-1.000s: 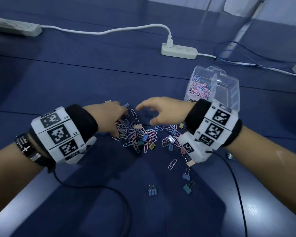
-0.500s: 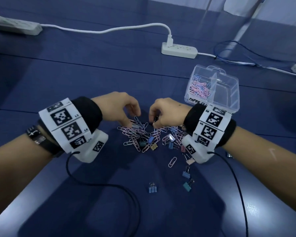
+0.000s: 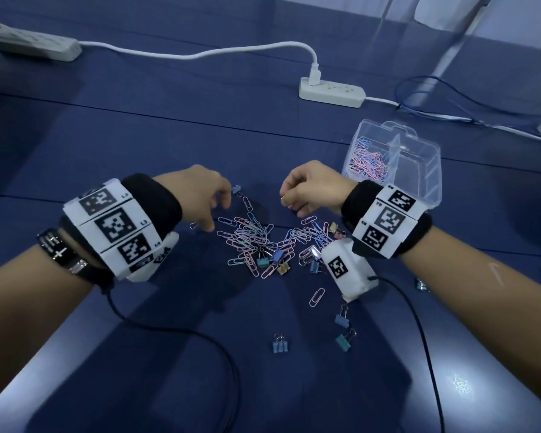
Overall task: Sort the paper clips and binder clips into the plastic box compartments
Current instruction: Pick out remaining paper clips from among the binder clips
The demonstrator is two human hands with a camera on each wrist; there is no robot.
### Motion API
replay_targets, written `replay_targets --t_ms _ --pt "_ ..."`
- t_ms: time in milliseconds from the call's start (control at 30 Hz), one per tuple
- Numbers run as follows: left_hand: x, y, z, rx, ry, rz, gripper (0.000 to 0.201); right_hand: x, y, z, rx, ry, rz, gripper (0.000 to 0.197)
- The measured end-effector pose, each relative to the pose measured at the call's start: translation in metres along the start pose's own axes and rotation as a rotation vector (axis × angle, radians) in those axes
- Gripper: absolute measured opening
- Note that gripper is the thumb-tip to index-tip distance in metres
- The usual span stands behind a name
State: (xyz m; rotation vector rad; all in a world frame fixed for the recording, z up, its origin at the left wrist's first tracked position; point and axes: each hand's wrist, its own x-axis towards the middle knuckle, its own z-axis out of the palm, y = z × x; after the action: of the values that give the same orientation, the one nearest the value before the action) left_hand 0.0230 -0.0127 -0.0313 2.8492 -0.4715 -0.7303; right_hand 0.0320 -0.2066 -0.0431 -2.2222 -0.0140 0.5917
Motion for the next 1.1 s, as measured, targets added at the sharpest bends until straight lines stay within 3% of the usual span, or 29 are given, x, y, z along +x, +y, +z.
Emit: replay_targets --t_ms 100,200,333,400,567,800,1100 --pt "0.001 0.004 -0.003 0.04 0.031 0.029 0.049 0.005 -0.003 0.0 0.059 0.088 -0.043 0.021" --pt "0.002 0.013 -0.002 0.096 0.0 0.105 0.069 0.002 -0.007 0.001 -0.016 0.113 -0.089 0.008" --pt "0.0 0.029 0.006 0.225 -0.151 0.179 0.11 -0.014 -0.003 0.0 -0.296 0.029 -0.128 0.028" --pt "-0.001 0.037 0.012 0.327 -0.164 0.181 0.114 -0.027 0.0 0.001 -0.381 -0.016 -0.15 0.034" --pt "-0.003 0.049 0.02 0.297 -0.121 0.186 0.084 -0.053 0.011 0.003 -0.532 -0.118 -0.187 0.054" --pt "-0.003 0.052 0.019 0.197 0.014 0.228 0.041 -0.06 0.018 0.011 -0.553 -0.161 -0.156 0.079" --pt "-0.007 0.063 0.017 0.229 0.079 0.22 0.028 -0.054 0.012 0.018 -0.641 -0.118 -0.244 0.058"
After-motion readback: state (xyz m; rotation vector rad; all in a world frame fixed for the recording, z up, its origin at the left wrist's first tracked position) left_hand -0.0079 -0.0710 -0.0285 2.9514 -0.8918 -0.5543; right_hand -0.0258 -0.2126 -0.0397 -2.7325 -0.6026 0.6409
